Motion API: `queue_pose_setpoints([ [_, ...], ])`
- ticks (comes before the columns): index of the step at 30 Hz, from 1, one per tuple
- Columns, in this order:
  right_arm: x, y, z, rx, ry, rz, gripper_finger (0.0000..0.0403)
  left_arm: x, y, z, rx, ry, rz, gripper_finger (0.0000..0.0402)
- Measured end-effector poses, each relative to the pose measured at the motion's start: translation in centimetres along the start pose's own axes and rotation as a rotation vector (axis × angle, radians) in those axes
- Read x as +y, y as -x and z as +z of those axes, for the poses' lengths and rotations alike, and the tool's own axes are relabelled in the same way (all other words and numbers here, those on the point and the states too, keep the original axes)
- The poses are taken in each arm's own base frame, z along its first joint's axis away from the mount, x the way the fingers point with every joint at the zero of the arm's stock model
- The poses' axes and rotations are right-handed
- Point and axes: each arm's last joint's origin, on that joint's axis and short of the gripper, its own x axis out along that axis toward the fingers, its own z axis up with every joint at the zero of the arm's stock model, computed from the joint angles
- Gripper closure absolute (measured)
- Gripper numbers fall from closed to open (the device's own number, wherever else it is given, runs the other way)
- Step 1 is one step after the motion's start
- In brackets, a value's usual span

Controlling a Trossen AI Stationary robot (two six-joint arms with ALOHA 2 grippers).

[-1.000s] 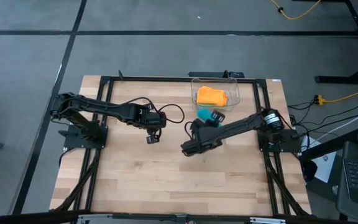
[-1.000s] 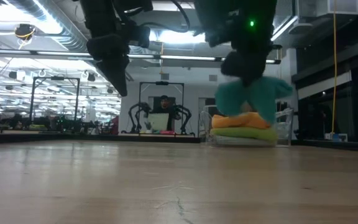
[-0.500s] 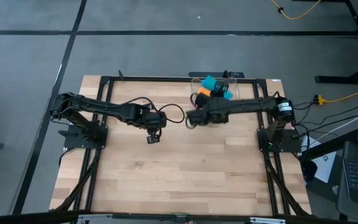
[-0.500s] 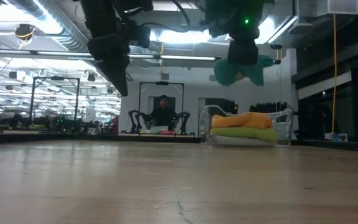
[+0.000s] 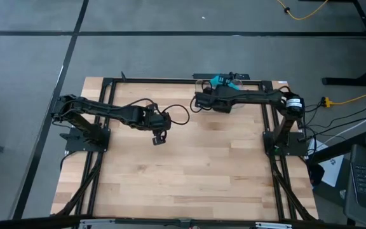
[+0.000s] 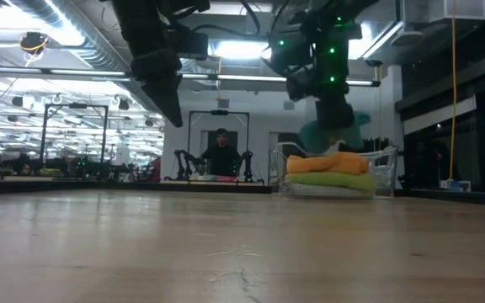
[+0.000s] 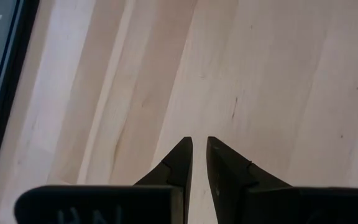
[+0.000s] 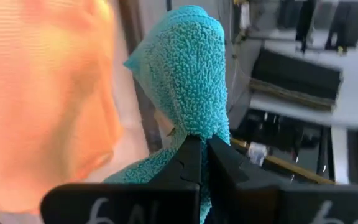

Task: Fold microfiber towels
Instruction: Put the folded blue microfiber into the transparent bin

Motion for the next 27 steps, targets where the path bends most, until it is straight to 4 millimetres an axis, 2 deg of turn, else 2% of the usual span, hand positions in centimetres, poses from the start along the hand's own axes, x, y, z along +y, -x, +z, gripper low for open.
queue_pose_setpoints([
  [6, 1.6, -1.0, 0.7, -0.100, 0.117, 0.070, 0.0394, 0.0, 0.0, 0.1, -0.006, 0.003, -0.001, 0.0363],
  [10, 2.0, -2.3, 0.9, -0.115, 0.152, 0.034, 0.0394, 0.0, 0.0, 0.2, -0.018, 0.007, -0.003, 0.0363],
  [18, 3.4, -3.1, 0.6, -0.166, 0.202, 0.211, 0.0393, 0.0, 0.0, 0.2, -0.018, 0.007, -0.003, 0.0363],
  [27, 3.8, -2.8, 0.7, -0.207, 0.207, 0.310, 0.0316, 0.5, -0.2, 0.3, -0.015, 0.023, 0.006, 0.0363],
])
